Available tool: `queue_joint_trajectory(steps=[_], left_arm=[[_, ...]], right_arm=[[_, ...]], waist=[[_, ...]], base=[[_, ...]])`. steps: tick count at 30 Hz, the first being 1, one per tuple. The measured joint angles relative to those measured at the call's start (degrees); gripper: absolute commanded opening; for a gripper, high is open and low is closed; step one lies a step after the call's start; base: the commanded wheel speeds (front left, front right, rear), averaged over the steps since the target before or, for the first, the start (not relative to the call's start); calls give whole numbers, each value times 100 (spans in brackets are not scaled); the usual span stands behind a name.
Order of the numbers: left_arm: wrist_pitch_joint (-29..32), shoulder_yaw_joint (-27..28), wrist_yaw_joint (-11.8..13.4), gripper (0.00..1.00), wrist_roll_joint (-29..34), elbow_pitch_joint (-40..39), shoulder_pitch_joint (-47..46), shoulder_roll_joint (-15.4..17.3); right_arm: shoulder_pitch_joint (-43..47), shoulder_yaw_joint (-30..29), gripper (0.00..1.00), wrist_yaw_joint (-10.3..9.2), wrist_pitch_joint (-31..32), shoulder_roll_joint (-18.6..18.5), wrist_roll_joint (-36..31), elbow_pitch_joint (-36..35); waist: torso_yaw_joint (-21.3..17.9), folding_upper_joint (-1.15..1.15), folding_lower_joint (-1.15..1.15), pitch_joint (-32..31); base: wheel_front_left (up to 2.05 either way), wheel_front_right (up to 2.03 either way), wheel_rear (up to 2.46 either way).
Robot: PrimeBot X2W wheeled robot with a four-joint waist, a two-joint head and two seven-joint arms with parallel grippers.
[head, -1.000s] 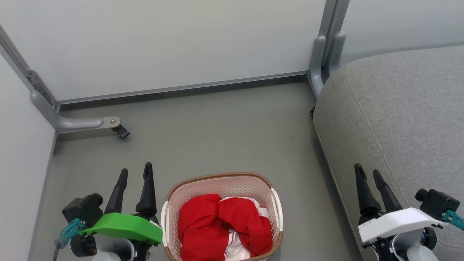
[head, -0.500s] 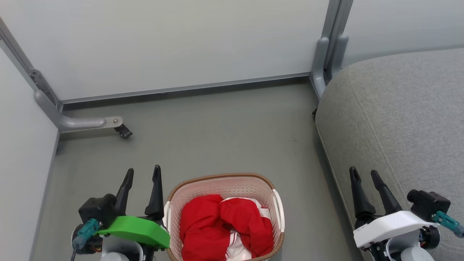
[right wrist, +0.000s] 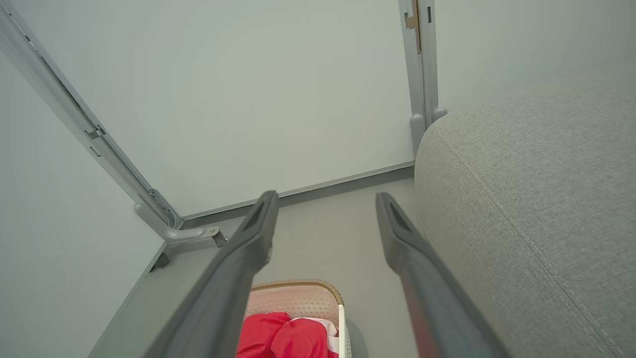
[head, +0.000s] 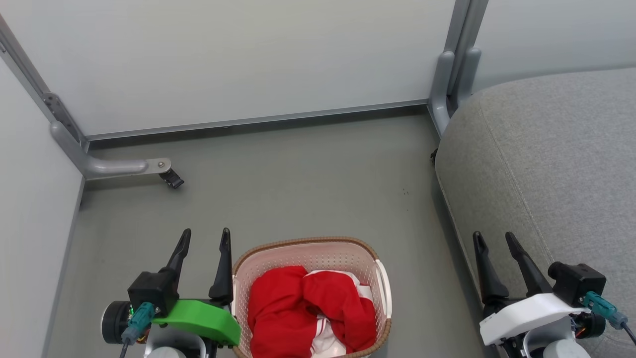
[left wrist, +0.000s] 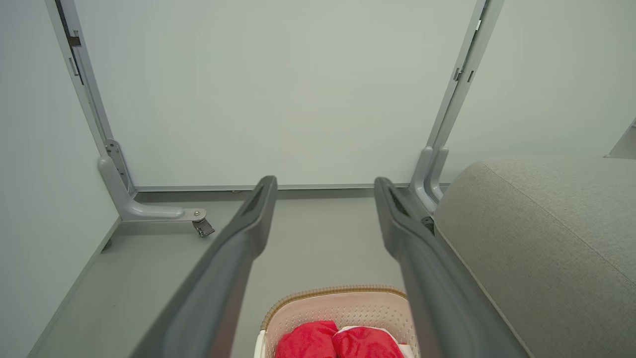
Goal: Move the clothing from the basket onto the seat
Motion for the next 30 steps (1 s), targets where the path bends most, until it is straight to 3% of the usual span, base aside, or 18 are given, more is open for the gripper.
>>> queue_joint_trajectory(steps=[30], left_arm=[[-310,-231,48,100,1218,4,-13,11]], right_arm=[[45,76,100,1,-315,-12,-1303,14]], waist=[[104,0,0,75]], base=[[0,0,0]])
